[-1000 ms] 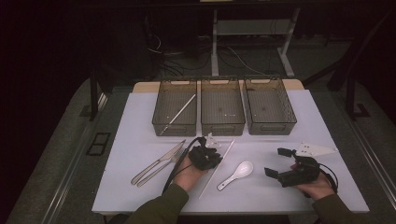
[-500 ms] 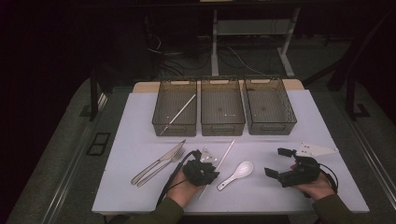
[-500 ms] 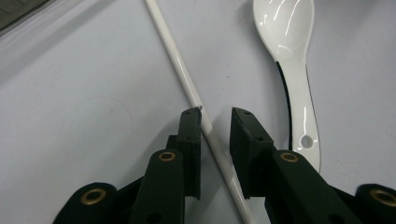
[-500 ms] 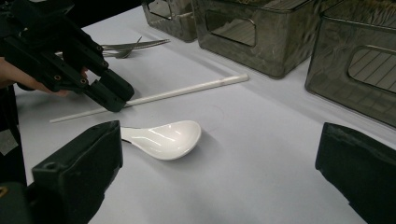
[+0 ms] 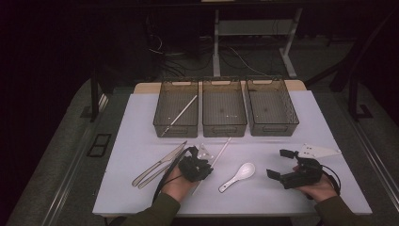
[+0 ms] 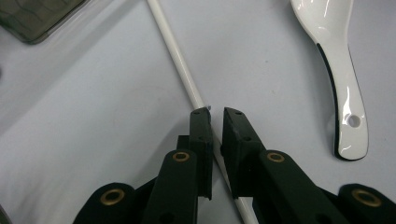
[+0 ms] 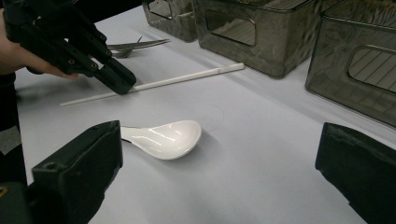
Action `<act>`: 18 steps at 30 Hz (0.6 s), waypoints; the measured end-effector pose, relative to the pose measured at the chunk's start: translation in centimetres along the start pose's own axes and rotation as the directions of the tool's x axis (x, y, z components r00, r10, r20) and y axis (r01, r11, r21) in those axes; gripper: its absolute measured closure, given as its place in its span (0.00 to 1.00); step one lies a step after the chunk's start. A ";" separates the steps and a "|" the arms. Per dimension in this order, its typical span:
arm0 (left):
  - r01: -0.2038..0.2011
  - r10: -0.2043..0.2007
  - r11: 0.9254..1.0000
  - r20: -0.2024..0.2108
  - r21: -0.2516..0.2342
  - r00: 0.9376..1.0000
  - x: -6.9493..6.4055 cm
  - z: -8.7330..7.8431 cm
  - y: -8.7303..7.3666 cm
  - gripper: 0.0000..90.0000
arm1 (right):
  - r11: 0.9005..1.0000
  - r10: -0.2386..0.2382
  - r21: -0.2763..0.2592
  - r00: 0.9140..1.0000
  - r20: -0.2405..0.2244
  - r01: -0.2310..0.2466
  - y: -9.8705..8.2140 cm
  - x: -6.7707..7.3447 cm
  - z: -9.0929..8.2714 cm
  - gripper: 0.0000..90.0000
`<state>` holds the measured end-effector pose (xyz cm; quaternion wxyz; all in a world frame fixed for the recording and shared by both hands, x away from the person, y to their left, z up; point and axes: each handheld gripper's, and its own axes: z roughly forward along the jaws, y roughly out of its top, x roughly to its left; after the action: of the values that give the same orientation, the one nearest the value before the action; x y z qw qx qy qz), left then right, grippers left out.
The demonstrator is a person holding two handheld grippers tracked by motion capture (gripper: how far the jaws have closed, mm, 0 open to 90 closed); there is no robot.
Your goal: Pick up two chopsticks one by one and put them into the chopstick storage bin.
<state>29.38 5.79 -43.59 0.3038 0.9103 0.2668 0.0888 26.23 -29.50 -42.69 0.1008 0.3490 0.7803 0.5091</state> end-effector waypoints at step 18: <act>0.160 -0.161 0.982 -0.003 -0.104 0.987 1.2 2.2 1.3 0.84 | 1.000 -0.002 0.004 1.000 -0.002 0.002 0.0 0.0 0.1 0.01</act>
<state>31.69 4.46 -44.55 0.3551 0.8684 0.3360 0.0829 26.26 -29.41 -42.74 0.0999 0.3478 0.7819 0.5076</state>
